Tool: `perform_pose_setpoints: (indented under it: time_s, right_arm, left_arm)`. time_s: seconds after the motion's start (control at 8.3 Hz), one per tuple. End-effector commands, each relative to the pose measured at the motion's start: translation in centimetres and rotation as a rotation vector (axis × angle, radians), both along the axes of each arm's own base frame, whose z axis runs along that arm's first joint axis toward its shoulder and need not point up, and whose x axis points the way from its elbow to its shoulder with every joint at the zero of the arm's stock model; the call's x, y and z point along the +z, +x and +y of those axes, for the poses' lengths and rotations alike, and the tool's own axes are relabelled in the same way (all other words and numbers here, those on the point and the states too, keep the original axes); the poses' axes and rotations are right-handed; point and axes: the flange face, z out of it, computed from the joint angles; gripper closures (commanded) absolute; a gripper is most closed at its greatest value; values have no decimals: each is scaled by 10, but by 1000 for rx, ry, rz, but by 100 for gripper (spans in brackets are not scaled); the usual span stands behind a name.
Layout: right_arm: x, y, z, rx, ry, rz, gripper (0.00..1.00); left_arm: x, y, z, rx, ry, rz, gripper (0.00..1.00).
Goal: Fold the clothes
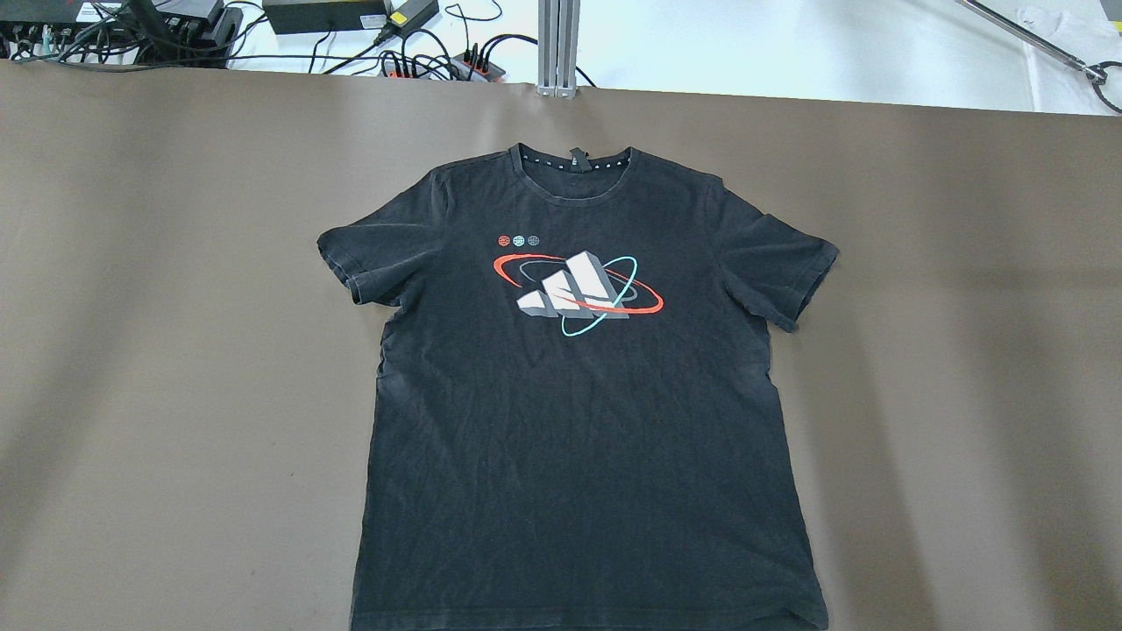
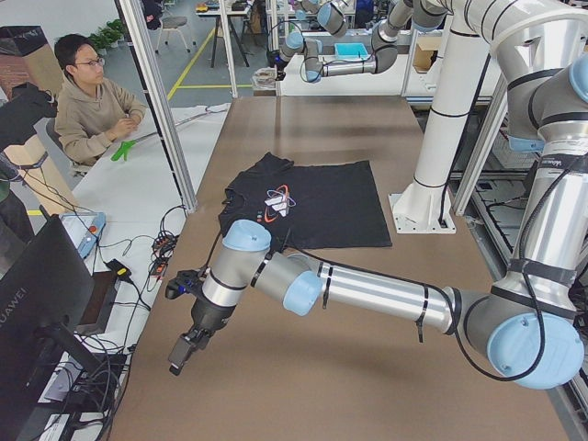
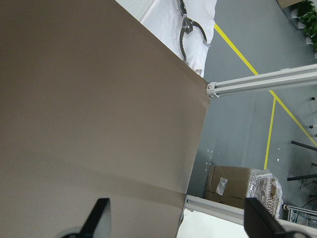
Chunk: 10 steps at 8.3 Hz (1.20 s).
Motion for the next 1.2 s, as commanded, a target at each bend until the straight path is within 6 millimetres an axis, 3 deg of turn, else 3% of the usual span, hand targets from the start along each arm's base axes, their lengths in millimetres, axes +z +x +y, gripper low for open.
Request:
perform_pose_setpoints:
  time_s: [0.0,0.24,0.36,0.48,0.72,0.96,1.08]
  right_arm:
    - [-5,3,3,5,10,-1,5]
    - [-6,3,2,5,12,-1,5]
    - [-6,3,3,5,13,-1,5]
    - [-5,3,3,3,12,0,5]
    - [-7,-2,3,-17,12,-34,5]
    - [2,-6,22,-88,16,-73,5]
    - [-8,-7,30,-90,33,-86,5]
  left_arm:
    - [32,-19,8,-15,8,35,0]
    - [37,-22,11,-29,5,20,0]
    - [36,-54,15,15,39,-79,0]
    - [35,-62,17,209,100,-202,0]
    - [43,-59,31,106,66,-92,0]
    - [40,-57,40,70,75,-63,0]
    - [36,-53,47,78,88,-39,0]
